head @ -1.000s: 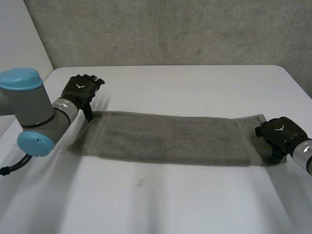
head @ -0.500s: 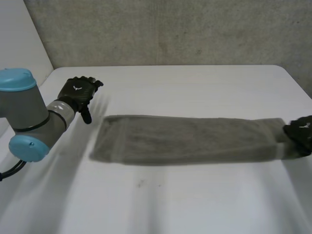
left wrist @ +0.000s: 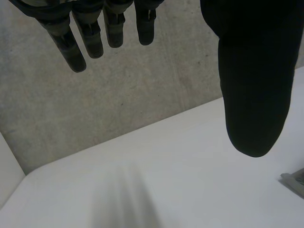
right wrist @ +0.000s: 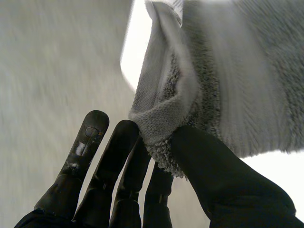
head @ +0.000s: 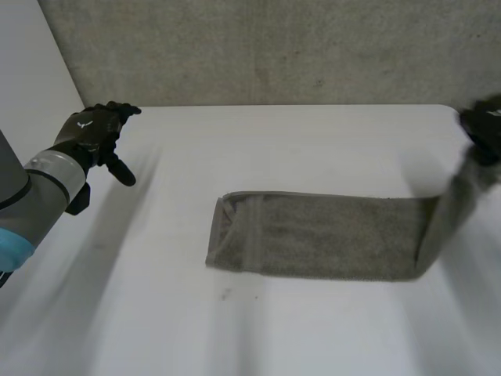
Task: Fold the towel.
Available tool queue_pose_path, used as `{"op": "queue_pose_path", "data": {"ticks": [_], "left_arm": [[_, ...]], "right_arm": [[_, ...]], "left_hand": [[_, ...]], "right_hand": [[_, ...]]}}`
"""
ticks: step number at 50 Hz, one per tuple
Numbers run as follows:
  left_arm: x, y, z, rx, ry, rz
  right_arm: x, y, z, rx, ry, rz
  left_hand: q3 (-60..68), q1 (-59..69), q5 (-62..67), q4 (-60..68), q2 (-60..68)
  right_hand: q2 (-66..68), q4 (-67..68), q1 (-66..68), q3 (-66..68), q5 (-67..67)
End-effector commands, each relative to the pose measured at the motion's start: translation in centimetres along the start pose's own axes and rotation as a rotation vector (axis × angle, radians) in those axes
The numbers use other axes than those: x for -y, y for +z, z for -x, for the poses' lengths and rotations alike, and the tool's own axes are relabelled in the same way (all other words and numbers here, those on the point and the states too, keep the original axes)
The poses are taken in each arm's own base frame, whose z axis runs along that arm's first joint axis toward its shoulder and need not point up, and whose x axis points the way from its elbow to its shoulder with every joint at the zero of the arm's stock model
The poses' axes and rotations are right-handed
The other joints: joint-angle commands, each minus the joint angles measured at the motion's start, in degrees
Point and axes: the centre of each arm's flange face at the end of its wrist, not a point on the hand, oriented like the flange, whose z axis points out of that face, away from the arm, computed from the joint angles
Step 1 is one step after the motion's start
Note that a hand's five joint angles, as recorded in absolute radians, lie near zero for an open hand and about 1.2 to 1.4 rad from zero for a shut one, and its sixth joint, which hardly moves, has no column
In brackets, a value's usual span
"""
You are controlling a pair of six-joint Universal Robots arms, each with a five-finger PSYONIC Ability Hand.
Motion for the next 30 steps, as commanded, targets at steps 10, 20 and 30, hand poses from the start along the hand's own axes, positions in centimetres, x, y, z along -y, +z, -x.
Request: {"op": "queue_pose_path", "data": {"ticks": [10, 20, 30], "left_arm": [[-0.8, -0.7, -0.3, -0.007, 0.002, 0.024], [-1.1, -0.8, -0.7, -0.018, 0.002, 0.028], [-1.9, -1.8, -3.1, -0.084, 0.008, 0.051]], "right_arm": [[10.6, -8.0, 25.6, 0.619, -0.038, -0.408], [8.0, -11.9, 32.3, 0.805, -0.138, -0.393], [9.8, -10.6, 26.4, 0.595, -0.129, -0.330]], "left_hand": [[0.8, 0.4, -1.0, 0.8, 0.9], [0.8, 0.4, -1.0, 0.8, 0.9], [0.7, 0.2, -1.2, 0.7, 0.7]], "right_hand": [[12.9, 11.7, 25.7, 11.8, 14.1], [-18.3, -19.5, -5.5, -19.4, -17.0], [-57.1, -58.3, -44.3, -58.2, -55.9]]}}
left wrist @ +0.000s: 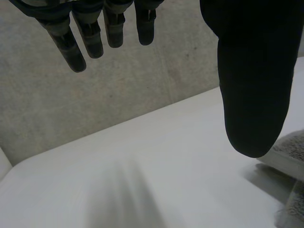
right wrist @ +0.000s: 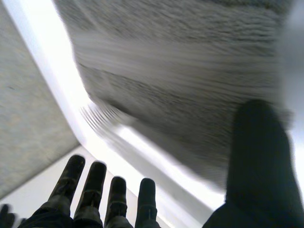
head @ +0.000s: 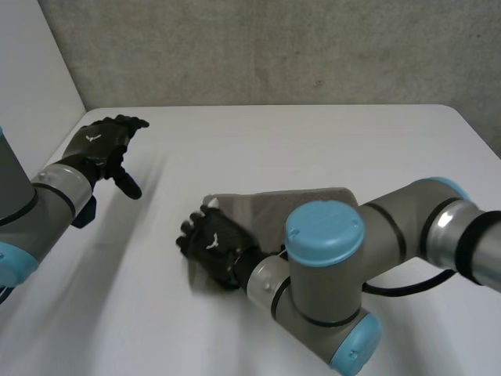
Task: Fold the towel.
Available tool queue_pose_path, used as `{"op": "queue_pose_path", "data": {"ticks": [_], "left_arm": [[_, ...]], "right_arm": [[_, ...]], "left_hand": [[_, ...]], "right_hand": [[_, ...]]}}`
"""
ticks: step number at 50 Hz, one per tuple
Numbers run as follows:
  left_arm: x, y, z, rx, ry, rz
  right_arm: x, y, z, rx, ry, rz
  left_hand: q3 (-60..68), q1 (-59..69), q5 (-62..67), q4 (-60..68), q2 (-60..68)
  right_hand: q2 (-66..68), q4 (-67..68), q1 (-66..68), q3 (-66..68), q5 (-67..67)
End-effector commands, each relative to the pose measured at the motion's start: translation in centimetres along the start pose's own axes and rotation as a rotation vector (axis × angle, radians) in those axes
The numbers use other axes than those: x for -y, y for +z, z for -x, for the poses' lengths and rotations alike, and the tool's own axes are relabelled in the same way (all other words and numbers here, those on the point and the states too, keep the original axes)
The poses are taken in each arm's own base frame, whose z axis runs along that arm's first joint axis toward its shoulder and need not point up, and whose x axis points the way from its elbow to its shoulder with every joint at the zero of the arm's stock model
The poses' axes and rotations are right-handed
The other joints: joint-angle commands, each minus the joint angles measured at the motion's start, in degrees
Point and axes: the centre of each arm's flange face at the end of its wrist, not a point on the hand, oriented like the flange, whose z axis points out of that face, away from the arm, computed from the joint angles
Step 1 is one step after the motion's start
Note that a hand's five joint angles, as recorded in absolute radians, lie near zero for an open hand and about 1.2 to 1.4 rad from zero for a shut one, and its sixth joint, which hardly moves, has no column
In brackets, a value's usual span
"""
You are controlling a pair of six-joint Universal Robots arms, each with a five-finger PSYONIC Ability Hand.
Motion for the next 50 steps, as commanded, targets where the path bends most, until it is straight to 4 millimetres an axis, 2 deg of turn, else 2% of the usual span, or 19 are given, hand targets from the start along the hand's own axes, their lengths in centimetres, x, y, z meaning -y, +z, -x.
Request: {"op": "queue_pose_path", "data": {"ticks": [1, 5, 8, 10, 19, 23, 24, 26, 28, 35, 37, 40, 42, 43, 45, 46, 48, 49, 50], "left_arm": [[-0.5, -0.7, -2.1, -0.055, 0.006, 0.014], [-0.8, -1.3, -3.5, -0.093, 0.011, 0.022], [-1.1, -1.7, -4.4, -0.119, 0.014, 0.031], [-1.3, -1.9, -5.0, -0.134, 0.016, 0.036], [-2.6, -2.9, -8.0, -0.215, 0.031, 0.053], [-2.9, -2.9, -8.3, -0.221, 0.033, 0.039], [-2.9, -2.8, -8.2, -0.219, 0.033, 0.031], [-2.7, -2.9, -8.2, -0.220, 0.034, 0.023], [-2.7, -2.9, -8.2, -0.219, 0.034, 0.023], [-2.4, -2.9, -8.1, -0.214, 0.034, 0.013], [-2.4, -2.9, -8.1, -0.214, 0.035, 0.011], [-2.3, -2.9, -8.0, -0.207, 0.034, 0.010], [-2.1, -3.0, -7.9, -0.206, 0.036, 0.005], [-2.0, -3.0, -7.8, -0.203, 0.034, 0.001], [-1.9, -3.0, -7.7, -0.198, 0.034, -0.002], [-1.7, -3.0, -7.6, -0.195, 0.035, -0.007], [-1.6, -3.0, -7.5, -0.188, 0.034, -0.009], [-1.4, -2.9, -7.2, -0.179, 0.034, -0.014], [-1.4, -2.9, -7.2, -0.179, 0.034, -0.014]], "right_arm": [[0.2, -3.0, -5.8, -0.183, 0.027, 0.087], [-0.7, -4.7, -7.3, -0.208, 0.064, 0.129], [-2.6, -6.1, -8.1, -0.225, 0.106, 0.185], [-5.2, -7.5, -8.8, -0.243, 0.152, 0.261], [-10.5, -10.7, -8.5, -0.238, 0.279, 0.397], [-12.6, -11.6, -8.5, -0.264, 0.311, 0.424], [-12.6, -11.6, -8.5, -0.265, 0.311, 0.424], [-13.6, -11.6, -9.6, -0.331, 0.296, 0.416], [-13.8, -11.6, -10.3, -0.366, 0.280, 0.403], [-12.3, -10.8, -13.5, -0.504, 0.177, 0.337], [-8.7, -9.3, -13.6, -0.497, 0.120, 0.244], [-6.7, -8.3, -12.9, -0.468, 0.095, 0.194], [-3.8, -6.4, -10.5, -0.374, 0.068, 0.125], [-3.8, -6.4, -10.5, -0.373, 0.068, 0.124], [-2.1, -4.6, -7.0, -0.248, 0.043, 0.095], [-2.1, -4.6, -7.0, -0.247, 0.042, 0.095], [-0.4, -3.4, -3.1, -0.124, 0.002, 0.058], [-0.3, -3.4, -3.1, -0.123, 0.002, 0.057], [0.0, -3.1, -1.4, -0.074, -0.020, 0.049]], "left_hand": [[0.7, 0.2, -1.2, 0.7, 0.7], [0.5, 0.1, -1.4, 0.5, 0.6], [0.5, 0.1, -1.4, 0.5, 0.6], [0.5, 0.1, -1.4, 0.5, 0.6], [0.5, 0.1, -1.4, 0.5, 0.6], [0.5, 0.1, -1.4, 0.5, 0.6], [0.5, 0.1, -1.4, 0.5, 0.6], [0.5, 0.1, -1.4, 0.5, 0.6], [0.7, 0.2, -1.2, 0.7, 0.7], [0.7, 0.2, -1.2, 0.7, 0.7], [0.7, 0.2, -1.2, 0.7, 0.7], [0.7, 0.2, -1.2, 0.7, 0.7], [0.7, 0.2, -1.2, 0.7, 0.7], [0.7, 0.2, -1.2, 0.7, 0.7], [0.7, 0.2, -1.2, 0.7, 0.7], [0.7, 0.2, -1.2, 0.7, 0.7], [0.7, 0.2, -1.2, 0.7, 0.7], [0.7, 0.2, -1.2, 0.7, 0.7], [0.7, 0.2, -1.2, 0.7, 0.7]], "right_hand": [[-4.3, -3.9, -2.4, -3.7, -5.2], [-4.3, -3.9, -2.4, -3.7, -5.2], [-4.3, -3.9, -2.4, -3.7, -5.2], [-4.3, -3.9, -2.4, -3.7, -5.2], [-4.3, -3.9, -2.4, -3.7, -5.2], [20.7, 21.1, 22.6, 21.3, 19.8], [20.9, 21.3, 22.8, 21.4, 19.9], [59.0, 59.4, 60.9, 59.6, 58.1], [65.6, 66.0, 67.5, 66.2, 64.7], [65.7, 66.1, 67.6, 66.3, 64.8], [65.7, 66.1, 67.6, 66.3, 64.8], [65.7, 66.1, 67.6, 66.3, 64.8], [65.7, 66.1, 67.6, 66.3, 64.8], [65.7, 66.1, 67.6, 66.3, 64.8], [65.7, 66.1, 67.6, 66.3, 64.8], [65.7, 66.1, 67.6, 66.3, 64.8], [65.7, 66.1, 67.6, 66.3, 64.8], [65.7, 66.1, 67.6, 66.3, 64.8], [65.7, 66.1, 67.6, 66.3, 64.8]]}}
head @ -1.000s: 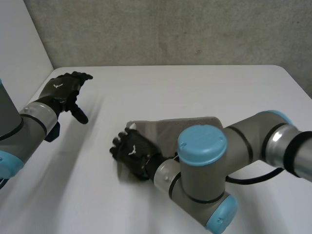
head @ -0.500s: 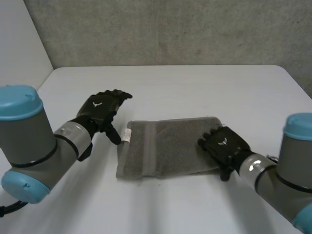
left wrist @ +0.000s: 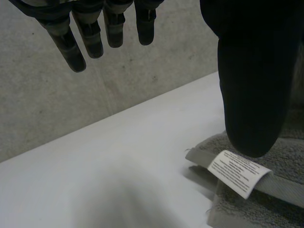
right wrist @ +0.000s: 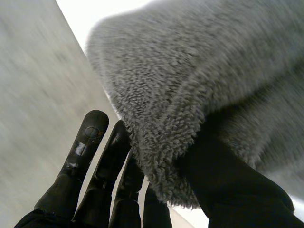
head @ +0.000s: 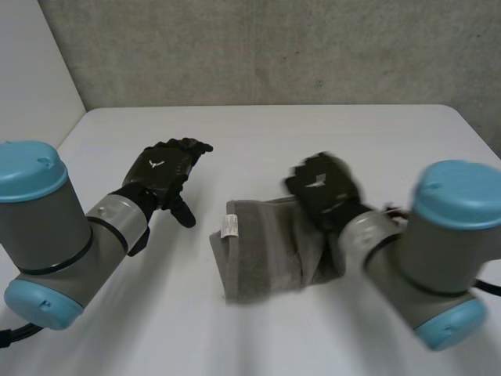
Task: Fold the towel.
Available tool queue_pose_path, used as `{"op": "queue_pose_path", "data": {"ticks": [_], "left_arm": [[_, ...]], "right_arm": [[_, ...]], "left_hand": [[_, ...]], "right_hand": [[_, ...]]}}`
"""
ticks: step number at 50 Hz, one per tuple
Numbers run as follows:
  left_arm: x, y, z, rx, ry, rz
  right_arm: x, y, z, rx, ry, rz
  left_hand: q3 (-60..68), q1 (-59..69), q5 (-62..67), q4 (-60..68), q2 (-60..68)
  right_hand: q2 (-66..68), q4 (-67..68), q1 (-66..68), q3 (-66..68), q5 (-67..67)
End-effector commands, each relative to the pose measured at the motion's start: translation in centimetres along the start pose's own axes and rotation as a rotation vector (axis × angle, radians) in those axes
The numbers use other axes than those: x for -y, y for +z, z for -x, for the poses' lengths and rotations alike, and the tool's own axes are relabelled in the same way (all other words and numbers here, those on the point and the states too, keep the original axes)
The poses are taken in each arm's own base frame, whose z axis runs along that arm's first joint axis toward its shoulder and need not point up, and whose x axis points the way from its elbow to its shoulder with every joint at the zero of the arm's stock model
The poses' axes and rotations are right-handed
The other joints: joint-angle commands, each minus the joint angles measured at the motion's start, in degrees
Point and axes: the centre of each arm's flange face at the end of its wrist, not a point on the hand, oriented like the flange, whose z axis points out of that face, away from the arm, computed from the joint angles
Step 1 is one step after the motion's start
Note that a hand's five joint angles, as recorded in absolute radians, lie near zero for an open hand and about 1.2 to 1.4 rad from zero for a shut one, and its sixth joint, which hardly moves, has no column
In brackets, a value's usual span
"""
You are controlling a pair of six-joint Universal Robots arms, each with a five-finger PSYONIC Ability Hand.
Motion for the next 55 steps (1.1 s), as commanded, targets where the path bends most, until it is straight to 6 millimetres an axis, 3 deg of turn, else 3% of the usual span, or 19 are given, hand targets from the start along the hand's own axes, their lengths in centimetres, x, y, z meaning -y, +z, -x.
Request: {"op": "queue_pose_path", "data": {"ticks": [1, 8, 9, 10, 11, 12, 13, 15, 17, 20, 22, 24, 26, 30, 34, 37, 46, 50, 55], "left_arm": [[0.7, -0.1, 0.9, 0.033, 0.001, -0.020], [1.2, -0.2, 1.5, 0.078, -0.001, -0.031], [1.2, -0.2, 1.6, 0.084, -0.003, -0.033], [1.2, -0.2, 1.6, 0.085, -0.004, -0.033], [1.2, -0.2, 1.6, 0.085, -0.004, -0.033], [1.3, -0.2, 1.5, 0.082, -0.004, -0.034], [1.3, -0.2, 1.5, 0.083, -0.004, -0.036], [1.5, -0.2, 1.4, 0.078, -0.004, -0.040], [1.6, -0.1, 1.3, 0.074, -0.003, -0.047], [2.4, 0.0, 1.1, 0.066, -0.006, -0.070], [2.9, 0.1, 0.6, 0.054, -0.008, -0.086], [3.5, 0.2, -0.2, 0.033, -0.013, -0.106], [4.2, 0.2, -2.3, -0.028, -0.052, -0.127], [3.9, 0.7, -4.2, -0.078, -0.105, -0.117], [2.0, 1.0, -7.8, -0.162, -0.171, -0.005], [0.6, 1.2, -9.3, -0.165, -0.205, 0.085], [-0.7, 2.2, -10.9, -0.088, -0.208, 0.157], [-2.8, 2.5, -10.9, -0.053, -0.183, 0.216], [-4.0, 2.0, -10.4, 0.027, -0.158, 0.253]], "right_arm": [[2.7, -0.8, 10.0, 0.296, -0.101, -0.073], [1.5, -1.7, 12.8, 0.407, -0.147, -0.081], [1.4, -1.7, 12.5, 0.400, -0.146, -0.079], [1.4, -1.7, 12.5, 0.400, -0.146, -0.079], [1.5, -1.8, 12.1, 0.387, -0.142, -0.073], [1.5, -1.8, 12.1, 0.387, -0.142, -0.072], [1.9, -1.9, 11.4, 0.363, -0.131, -0.073], [2.4, -1.9, 10.1, 0.323, -0.120, -0.076], [2.2, -1.7, 6.8, 0.240, -0.058, -0.051], [1.9, -1.8, 5.4, 0.208, -0.013, -0.035], [2.0, -2.0, 3.1, 0.150, 0.075, -0.020], [2.1, -2.2, 2.0, 0.119, 0.123, -0.021], [2.0, -2.2, 0.9, 0.091, 0.175, -0.014], [0.4, -2.3, -1.9, 0.031, 0.347, 0.053], [-0.4, -2.5, -2.8, 0.033, 0.445, 0.100], [-0.7, -2.6, -3.1, 0.069, 0.512, 0.130], [-2.4, -2.3, -4.4, 0.117, 0.612, 0.173], [-2.9, -1.7, -4.9, 0.103, 0.616, 0.178], [-4.5, -0.5, -4.1, 0.130, 0.627, 0.222]], "left_hand": [[0.7, 0.2, -1.2, 0.7, 0.7], [0.7, 0.2, -1.2, 0.7, 0.7], [0.7, 0.2, -1.2, 0.7, 0.7], [0.7, 0.2, -1.2, 0.7, 0.7], [0.7, 0.2, -1.2, 0.7, 0.7], [0.7, 0.2, -1.2, 0.7, 0.7], [0.7, 0.2, -1.2, 0.7, 0.7], [0.7, 0.2, -1.2, 0.7, 0.7], [0.8, 0.4, -1.0, 0.9, 0.9], [1.5, 1.1, -0.4, 1.6, 1.6], [1.7, 1.3, -0.2, 1.7, 1.8], [1.8, 1.4, 0.0, 1.9, 1.9], [2.7, 2.3, 0.8, 2.7, 2.8], [3.0, 2.6, 1.2, 3.1, 3.1], [4.0, 3.6, 2.2, 4.1, 4.1], [4.0, 3.6, 2.2, 4.1, 4.1], [3.7, 3.3, 1.8, 3.7, 3.8], [3.7, 3.3, 1.8, 3.7, 3.8], [3.7, 3.3, 1.8, 3.7, 3.8]], "right_hand": [[12.9, 11.7, 25.8, 12.6, 14.1], [12.9, 11.7, 25.8, 12.6, 14.1], [-6.7, -7.9, 6.2, -7.0, -5.5], [-6.9, -8.1, 6.0, -7.2, -5.7], [-38.2, -39.4, -25.3, -38.5, -37.0], [-38.5, -39.7, -25.6, -38.8, -37.3], [-57.1, -58.3, -44.2, -57.4, -55.9], [-57.1, -58.3, -44.2, -57.4, -55.9], [-57.1, -58.3, -44.2, -57.4, -55.9], [-57.1, -58.3, -44.2, -57.4, -55.9], [-57.1, -58.3, -44.2, -57.4, -55.9], [-57.1, -58.3, -44.2, -57.4, -55.9], [-57.1, -58.3, -44.2, -57.4, -55.9], [-57.1, -58.3, -44.2, -57.4, -55.9], [-57.1, -58.3, -44.2, -57.4, -55.9], [-57.1, -58.3, -44.2, -57.4, -55.9], [-57.1, -58.3, -44.2, -57.4, -55.9], [-57.1, -58.3, -44.2, -57.4, -55.9], [-57.1, -58.3, -44.2, -57.4, -55.9]]}}
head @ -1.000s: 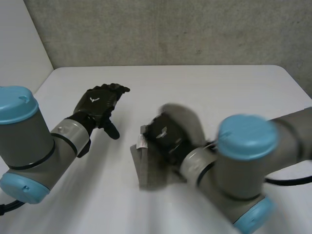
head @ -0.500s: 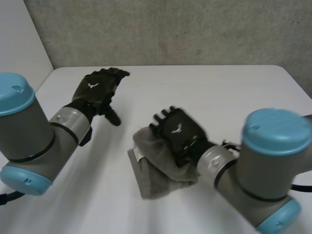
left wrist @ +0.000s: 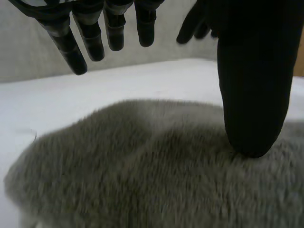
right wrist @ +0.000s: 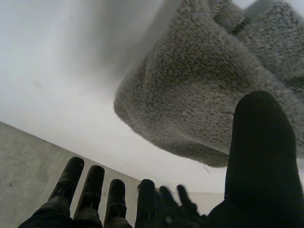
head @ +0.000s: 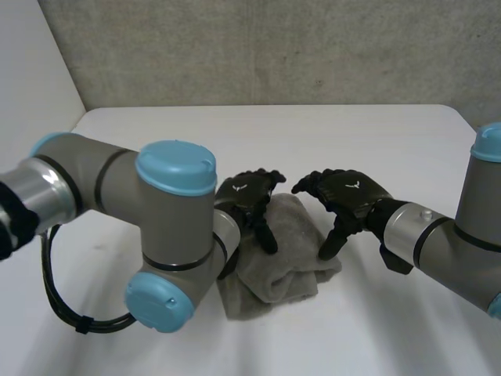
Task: Fold the towel.
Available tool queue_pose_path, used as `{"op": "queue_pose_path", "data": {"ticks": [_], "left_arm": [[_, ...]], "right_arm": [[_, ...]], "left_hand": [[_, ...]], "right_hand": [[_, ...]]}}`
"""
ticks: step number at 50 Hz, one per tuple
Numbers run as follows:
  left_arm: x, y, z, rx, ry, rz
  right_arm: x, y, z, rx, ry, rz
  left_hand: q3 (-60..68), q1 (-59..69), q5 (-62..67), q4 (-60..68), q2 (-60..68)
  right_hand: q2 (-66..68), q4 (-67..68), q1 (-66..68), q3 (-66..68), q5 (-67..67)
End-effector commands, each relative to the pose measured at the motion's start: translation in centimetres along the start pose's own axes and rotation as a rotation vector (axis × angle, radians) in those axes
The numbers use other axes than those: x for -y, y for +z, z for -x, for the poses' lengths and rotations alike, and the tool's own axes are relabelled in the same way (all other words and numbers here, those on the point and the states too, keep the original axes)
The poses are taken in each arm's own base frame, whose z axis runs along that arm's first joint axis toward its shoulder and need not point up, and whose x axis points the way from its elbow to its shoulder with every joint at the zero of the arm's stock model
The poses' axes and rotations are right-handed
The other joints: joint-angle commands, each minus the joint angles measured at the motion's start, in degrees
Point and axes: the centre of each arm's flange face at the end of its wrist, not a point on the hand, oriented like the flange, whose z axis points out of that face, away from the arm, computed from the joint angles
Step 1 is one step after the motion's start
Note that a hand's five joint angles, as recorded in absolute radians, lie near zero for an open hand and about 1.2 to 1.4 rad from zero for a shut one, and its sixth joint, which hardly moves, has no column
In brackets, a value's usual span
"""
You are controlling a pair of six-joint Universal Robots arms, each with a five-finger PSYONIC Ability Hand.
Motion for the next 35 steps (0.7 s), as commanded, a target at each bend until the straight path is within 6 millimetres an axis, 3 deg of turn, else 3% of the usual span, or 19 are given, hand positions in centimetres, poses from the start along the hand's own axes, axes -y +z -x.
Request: {"op": "queue_pose_path", "data": {"ticks": [1, 8, 17, 22, 25, 27, 28, 29, 30, 32, 33, 34, 35], "left_arm": [[-2.0, 0.0, 1.1, 0.105, 0.027, 0.050], [-3.4, -1.1, 2.5, 0.171, 0.033, 0.103], [-4.7, -1.7, 2.7, 0.176, 0.050, 0.145], [-4.9, -1.9, 2.7, 0.168, 0.157, 0.160], [-4.0, -2.2, 2.6, 0.164, 0.187, 0.141], [-4.0, -2.2, 2.6, 0.164, 0.187, 0.140], [-3.1, -2.4, 2.5, 0.163, 0.188, 0.115], [-1.3, -2.7, 2.6, 0.166, 0.182, 0.066], [-1.3, -2.7, 2.6, 0.166, 0.182, 0.065], [3.5, -3.9, 3.0, 0.181, 0.156, -0.065], [3.5, -3.9, 3.0, 0.181, 0.156, -0.065], [6.1, -4.8, 3.6, 0.196, 0.139, -0.136], [6.2, -4.8, 3.6, 0.196, 0.139, -0.137]], "right_arm": [[-1.8, 2.1, -0.5, 0.010, 0.009, 0.052], [-3.1, 3.6, -0.1, 0.044, 0.011, 0.081], [-4.7, 5.5, 1.9, 0.091, -0.005, 0.114], [-3.9, 5.4, 2.2, 0.092, -0.019, 0.094], [-2.1, 4.9, 1.9, 0.069, -0.036, 0.046], [0.5, 3.9, 1.4, 0.018, -0.062, -0.020], [0.5, 3.9, 1.4, 0.018, -0.062, -0.020], [1.9, 3.3, 0.9, -0.020, -0.070, -0.057], [2.0, 3.3, 0.9, -0.020, -0.070, -0.057], [5.3, 1.7, 0.3, -0.108, -0.097, -0.147], [5.4, 1.7, 0.3, -0.108, -0.097, -0.147], [7.2, 0.7, -0.2, -0.167, -0.104, -0.196], [9.0, -0.4, -0.8, -0.239, -0.107, -0.247]], "left_hand": [[1.7, 1.9, 1.6, 1.7, 1.7], [1.3, 1.5, 1.3, 1.4, 1.3], [1.0, 1.2, 1.0, 1.1, 1.0], [0.5, 0.7, 0.5, 0.6, 0.5], [0.5, 0.7, 0.5, 0.6, 0.5], [0.5, 0.7, 0.5, 0.6, 0.5], [0.3, 0.5, 0.3, 0.4, 0.3], [0.5, 0.7, 0.5, 0.6, 0.5], [0.5, 0.7, 0.5, 0.6, 0.5], [0.5, 0.7, 0.5, 0.6, 0.5], [0.5, 0.7, 0.5, 0.6, 0.5], [0.5, 0.7, 0.5, 0.6, 0.5], [0.5, 0.7, 0.5, 0.6, 0.5]], "right_hand": [[-3.2, -3.2, -2.0, -2.1, -3.3], [-3.2, -3.2, -2.0, -2.1, -3.3], [-3.2, -3.2, -2.0, -2.1, -3.3], [-3.2, -3.2, -2.0, -2.1, -3.3], [-3.2, -3.2, -2.0, -2.1, -3.3], [-3.2, -3.2, -2.0, -2.1, -3.3], [-3.2, -3.2, -2.0, -2.1, -3.3], [-3.2, -3.2, -2.0, -2.1, -3.3], [-3.2, -3.2, -2.0, -2.1, -3.3], [-3.2, -3.2, -2.0, -2.1, -3.3], [-3.2, -3.2, -2.0, -2.1, -3.3], [-3.2, -3.2, -2.0, -2.1, -3.3], [-3.2, -3.2, -2.0, -2.1, -3.3]]}}
